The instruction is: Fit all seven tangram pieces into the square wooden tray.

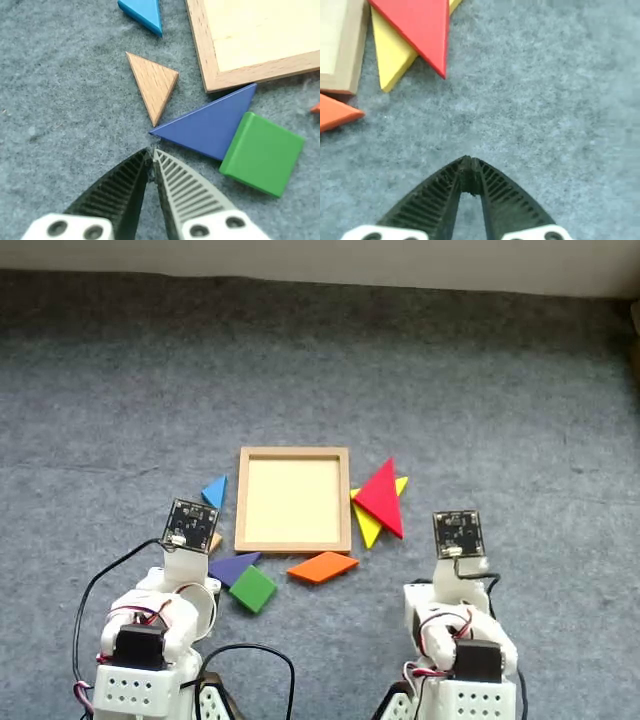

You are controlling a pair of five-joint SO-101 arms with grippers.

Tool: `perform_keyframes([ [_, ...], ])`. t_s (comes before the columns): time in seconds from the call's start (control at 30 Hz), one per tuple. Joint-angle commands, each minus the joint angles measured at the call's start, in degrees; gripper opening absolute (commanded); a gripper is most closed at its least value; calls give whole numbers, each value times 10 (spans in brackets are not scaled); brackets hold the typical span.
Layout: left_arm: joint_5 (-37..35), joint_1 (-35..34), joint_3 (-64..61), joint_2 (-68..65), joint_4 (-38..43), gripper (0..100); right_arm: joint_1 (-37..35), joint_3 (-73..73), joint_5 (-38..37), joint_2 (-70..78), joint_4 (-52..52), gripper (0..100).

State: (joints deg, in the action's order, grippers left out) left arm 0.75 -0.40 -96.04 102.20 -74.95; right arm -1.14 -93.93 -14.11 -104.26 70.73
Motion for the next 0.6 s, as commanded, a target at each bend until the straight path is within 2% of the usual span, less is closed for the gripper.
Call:
perform_keyframes([
  [0.0,-4,-8,-11,5,-3,7,28,84,-81,-9,-43,6],
  [0.27,-4,-8,-11,5,-3,7,6,204,-81,14,-44,19],
  [0.5,-4,-8,-11,5,-3,7,-73,349,-37,260,-44,29],
  [0.57,-4,-8,-11,5,-3,7,-101,390,-5,338,-44,64],
])
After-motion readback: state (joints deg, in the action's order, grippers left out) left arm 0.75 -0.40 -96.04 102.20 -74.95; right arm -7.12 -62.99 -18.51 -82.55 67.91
